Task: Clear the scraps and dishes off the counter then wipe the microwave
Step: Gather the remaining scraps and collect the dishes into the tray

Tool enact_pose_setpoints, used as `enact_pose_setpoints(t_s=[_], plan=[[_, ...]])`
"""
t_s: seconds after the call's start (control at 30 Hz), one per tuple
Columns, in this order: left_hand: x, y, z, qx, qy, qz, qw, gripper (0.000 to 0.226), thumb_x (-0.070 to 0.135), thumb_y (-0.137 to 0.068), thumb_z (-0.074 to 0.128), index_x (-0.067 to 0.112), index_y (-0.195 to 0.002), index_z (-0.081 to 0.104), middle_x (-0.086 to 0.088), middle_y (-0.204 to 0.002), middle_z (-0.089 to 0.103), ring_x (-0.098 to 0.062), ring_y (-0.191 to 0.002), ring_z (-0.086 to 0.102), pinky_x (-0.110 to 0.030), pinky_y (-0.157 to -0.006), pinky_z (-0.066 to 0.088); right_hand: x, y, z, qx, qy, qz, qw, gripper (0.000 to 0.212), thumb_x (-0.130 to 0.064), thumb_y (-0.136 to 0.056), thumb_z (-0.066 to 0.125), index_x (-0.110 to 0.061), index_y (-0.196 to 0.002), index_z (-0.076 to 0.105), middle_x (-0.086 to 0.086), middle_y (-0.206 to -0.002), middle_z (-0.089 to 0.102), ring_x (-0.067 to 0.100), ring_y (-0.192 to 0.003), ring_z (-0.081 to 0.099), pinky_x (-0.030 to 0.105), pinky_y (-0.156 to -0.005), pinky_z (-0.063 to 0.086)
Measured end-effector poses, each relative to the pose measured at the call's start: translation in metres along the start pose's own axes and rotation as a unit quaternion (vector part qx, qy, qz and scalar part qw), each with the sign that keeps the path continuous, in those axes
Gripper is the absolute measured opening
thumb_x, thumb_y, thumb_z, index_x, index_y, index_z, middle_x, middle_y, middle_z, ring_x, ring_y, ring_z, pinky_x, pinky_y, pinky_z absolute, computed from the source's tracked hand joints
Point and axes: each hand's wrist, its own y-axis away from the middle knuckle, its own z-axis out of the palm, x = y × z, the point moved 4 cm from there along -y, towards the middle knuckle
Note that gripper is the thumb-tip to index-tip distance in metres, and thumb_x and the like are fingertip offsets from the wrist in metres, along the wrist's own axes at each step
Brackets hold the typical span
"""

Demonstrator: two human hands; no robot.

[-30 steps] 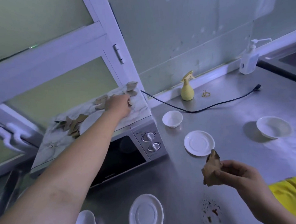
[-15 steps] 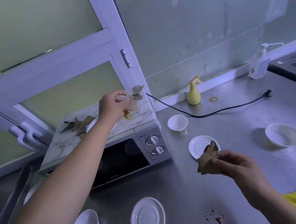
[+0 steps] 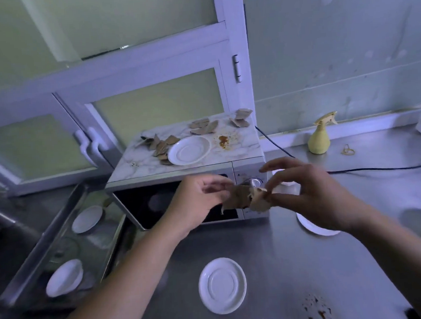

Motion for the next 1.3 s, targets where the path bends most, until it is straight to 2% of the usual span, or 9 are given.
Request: enact_pose_setpoints(t_s=[0.07,0.2,0.43,0.7,0.87,0.93,1.03,1.17,1.3], plan=[[-0.001,0.011,-0.003,-0.013,-0.002,-0.007,1.000,0.022,0.002,-0.079,0.080,0.022,-0.088,0.077,0.006,-0.080,0.077,-0.004,-0.076,0.070,-0.012,-0.071,0.051,-0.016,-0.007,0.013,-0.057,0.058,-0.059,0.995,0.008,-0.022,-0.086,0.076,-0.026,-0.079,0.075,-0.012,-0.127,0.060,-0.003,-0.107,0.059,0.012,-0.086,0.042],[-0.002,0.024,-0.012,-0.038,0.008,-0.012,0.999,0.025,-0.004,-0.077,0.079,0.021,-0.082,0.075,-0.003,-0.080,0.077,-0.010,-0.076,0.072,-0.018,-0.070,0.055,-0.032,-0.018,0.041,-0.115,0.117,-0.087,0.983,0.011,-0.026,-0.089,0.070,-0.019,-0.081,0.071,-0.006,-0.126,0.059,0.013,-0.099,0.063,0.030,-0.087,0.048],[-0.006,0.035,-0.031,-0.073,0.047,-0.052,0.995,0.014,0.002,-0.084,0.076,0.014,-0.089,0.080,-0.010,-0.088,0.077,-0.012,-0.079,0.071,-0.018,-0.074,0.053,-0.040,-0.016,0.061,-0.103,0.076,-0.145,0.981,0.009,-0.007,-0.086,0.071,-0.015,-0.088,0.070,-0.006,-0.096,0.065,0.008,-0.079,0.055,0.022,-0.073,0.046],[-0.012,0.037,-0.049,-0.117,0.009,-0.059,0.991,0.021,-0.004,-0.085,0.071,0.013,-0.092,0.079,-0.010,-0.089,0.077,-0.010,-0.082,0.070,-0.016,-0.077,0.053,-0.039,-0.017,0.082,-0.068,-0.005,-0.065,0.996,0.018,-0.026,-0.083,0.073,-0.019,-0.086,0.056,-0.006,-0.077,0.065,0.018,-0.072,0.063,0.042,-0.069,0.054],[-0.029,0.012,-0.083,-0.107,0.032,-0.039,0.993,0.009,0.024,-0.085,0.076,0.024,-0.093,0.080,-0.003,-0.091,0.077,-0.009,-0.083,0.069,-0.019,-0.077,0.054,-0.037,-0.018,0.088,-0.021,-0.074,0.051,0.996,0.027,-0.001,-0.077,0.073,-0.026,-0.080,0.065,-0.003,-0.073,0.071,0.022,-0.067,0.068,0.050,-0.071,0.058],[-0.046,-0.014,-0.114,0.010,-0.032,-0.024,0.999,0.009,0.027,-0.083,0.079,0.028,-0.092,0.078,0.002,-0.092,0.077,-0.008,-0.084,0.069,-0.025,-0.083,0.055,-0.035,-0.014,0.088,0.011,-0.113,0.092,0.989,0.032,0.007,-0.079,0.071,-0.024,-0.079,0.067,0.003,-0.073,0.072,0.024,-0.066,0.070,0.046,-0.068,0.057],[-0.070,-0.055,-0.155,0.134,-0.193,0.004,0.972,0.023,0.026,-0.083,0.077,0.028,-0.105,0.071,0.010,-0.106,0.070,-0.010,-0.097,0.064,-0.029,-0.088,0.051,-0.035,-0.005,0.091,0.076,-0.162,0.131,0.975,0.034,0.014,-0.079,0.070,-0.020,-0.076,0.070,0.001,-0.069,0.071,0.011,-0.056,0.064,0.022,-0.056,0.051],[-0.093,-0.108,-0.176,0.103,-0.280,-0.019,0.954,0.054,0.029,-0.082,0.073,0.022,-0.133,0.057,0.002,-0.135,0.058,-0.021,-0.119,0.056,-0.028,-0.087,0.040,-0.036,0.007,0.100,0.146,-0.202,0.175,0.952,0.038,0.018,-0.077,0.070,-0.020,-0.076,0.072,0.000,-0.067,0.071,0.007,-0.052,0.061,0.013,-0.050,0.047],[-0.103,-0.146,-0.178,0.037,-0.300,-0.045,0.952,0.076,0.043,-0.078,0.077,0.020,-0.144,0.047,-0.002,-0.145,0.050,-0.022,-0.124,0.053,-0.032,-0.092,0.043,-0.037,0.017,0.109,0.186,-0.215,0.204,0.937,0.043,0.019,-0.077,0.070,-0.024,-0.078,0.074,0.004,-0.071,0.071,0.014,-0.056,0.062,0.022,-0.053,0.049]])
